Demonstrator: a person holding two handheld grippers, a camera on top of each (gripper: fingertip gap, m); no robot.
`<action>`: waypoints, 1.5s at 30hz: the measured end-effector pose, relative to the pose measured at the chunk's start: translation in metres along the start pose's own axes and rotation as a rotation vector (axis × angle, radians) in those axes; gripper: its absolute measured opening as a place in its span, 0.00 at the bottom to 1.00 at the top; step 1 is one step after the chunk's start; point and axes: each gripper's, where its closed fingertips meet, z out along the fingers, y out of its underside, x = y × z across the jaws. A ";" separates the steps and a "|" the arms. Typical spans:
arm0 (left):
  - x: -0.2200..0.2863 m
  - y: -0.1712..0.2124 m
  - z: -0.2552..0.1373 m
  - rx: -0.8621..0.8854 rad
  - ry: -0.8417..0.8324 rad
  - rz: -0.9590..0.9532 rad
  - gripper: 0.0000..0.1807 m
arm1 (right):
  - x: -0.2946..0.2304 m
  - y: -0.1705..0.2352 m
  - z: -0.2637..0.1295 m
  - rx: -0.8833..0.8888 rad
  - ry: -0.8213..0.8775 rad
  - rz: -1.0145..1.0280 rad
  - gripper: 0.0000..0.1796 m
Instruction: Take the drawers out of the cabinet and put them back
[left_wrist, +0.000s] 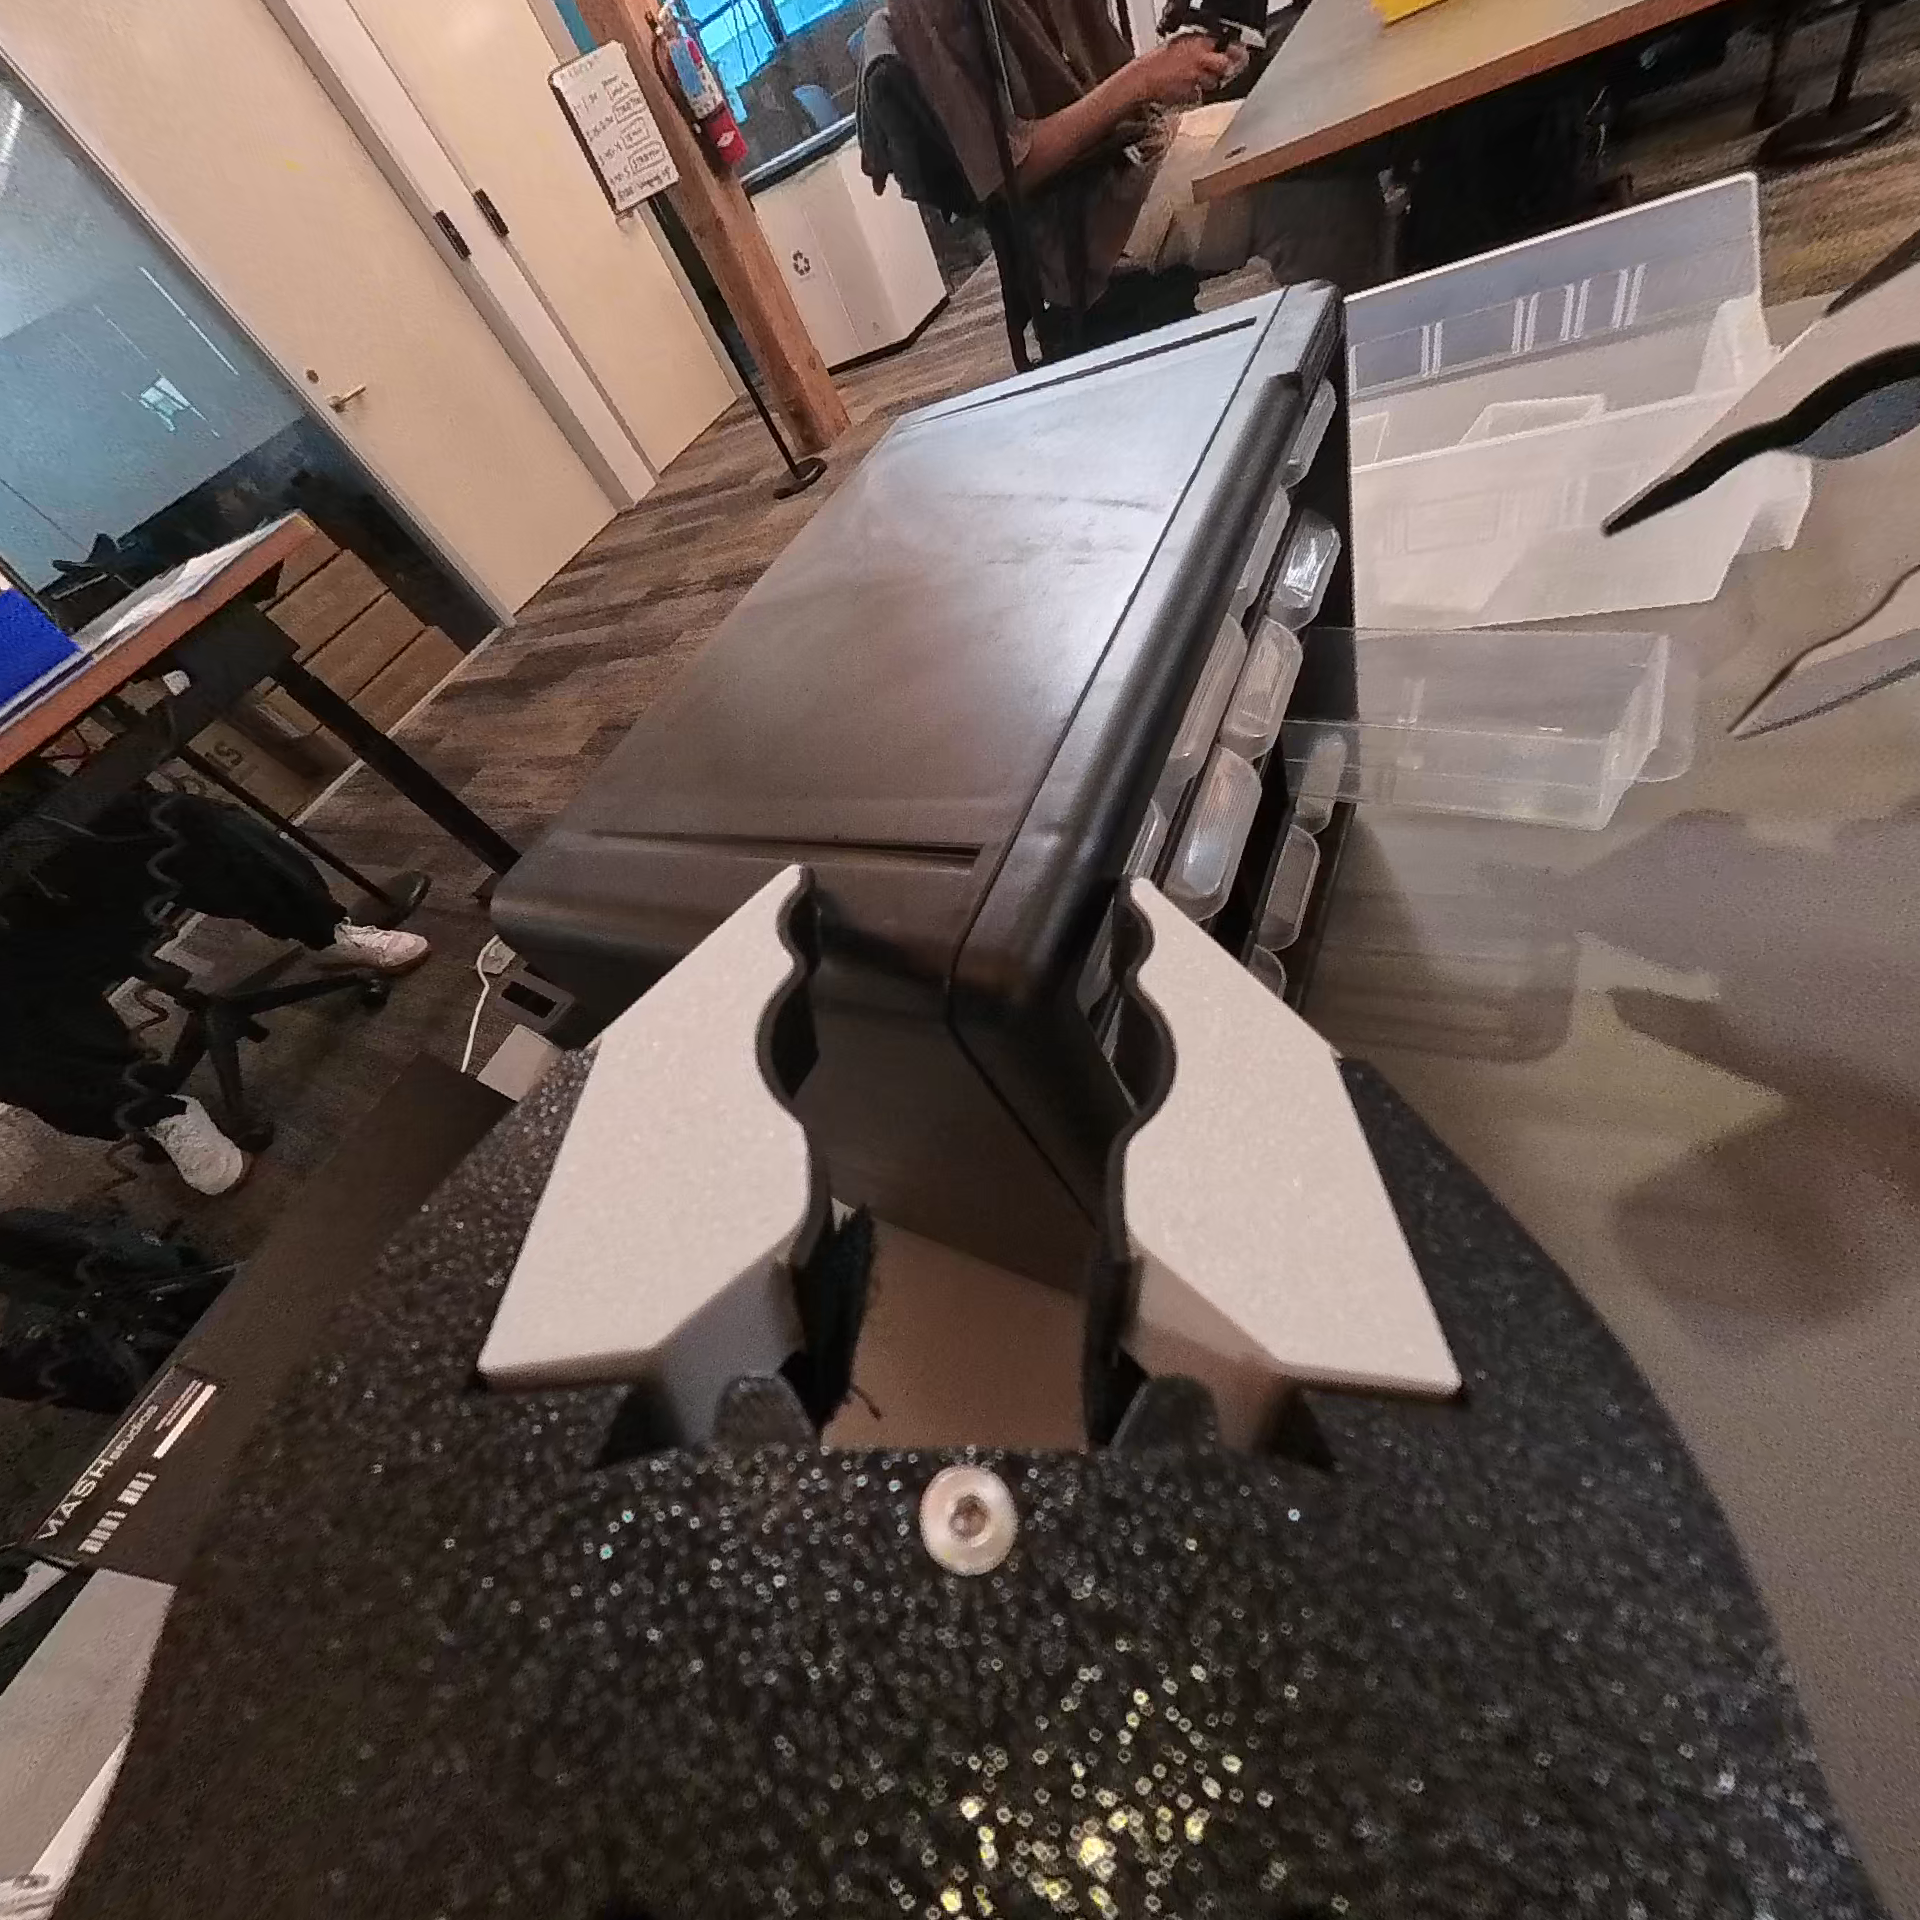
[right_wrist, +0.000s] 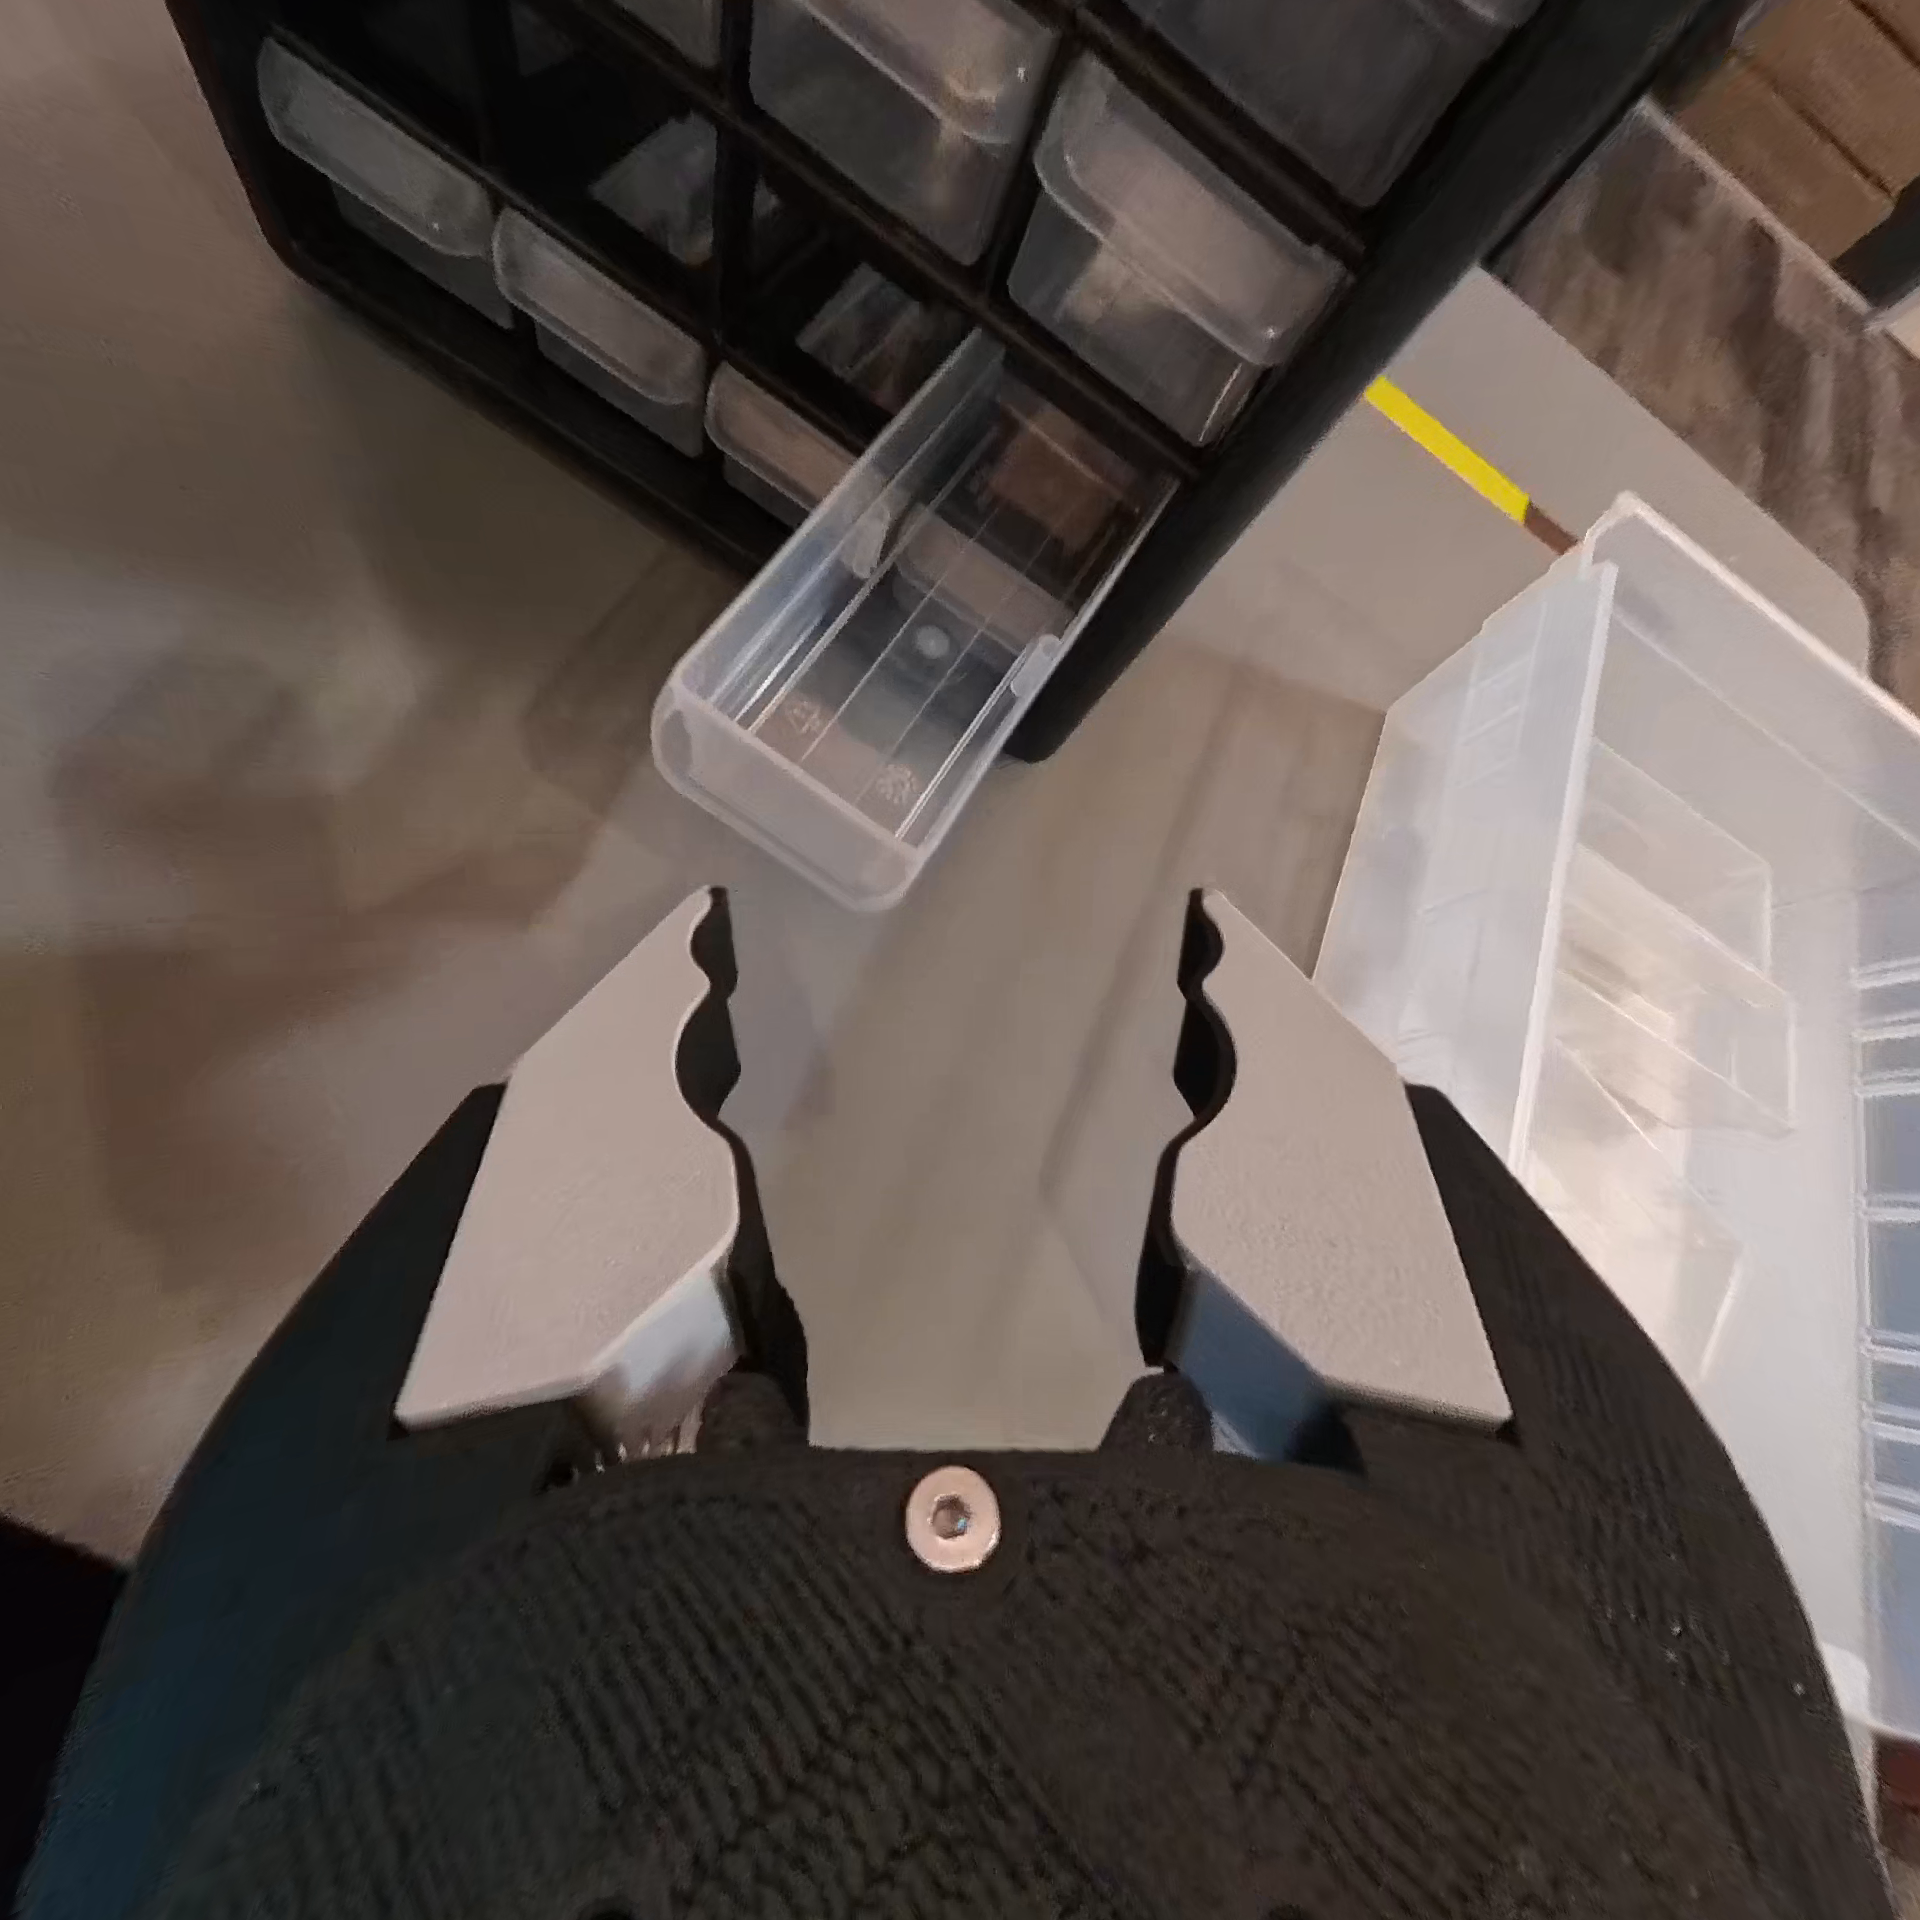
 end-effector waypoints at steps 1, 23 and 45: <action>0.000 0.000 0.000 0.000 0.000 0.000 0.30 | 0.001 0.001 -0.003 -0.009 -0.011 0.017 0.49; 0.000 0.001 0.000 -0.009 -0.002 0.002 0.30 | -0.017 -0.017 0.065 -0.386 -0.051 0.227 0.47; -0.001 0.000 0.001 -0.043 -0.022 0.002 0.30 | -0.031 -0.005 0.034 -0.419 -0.086 0.391 0.35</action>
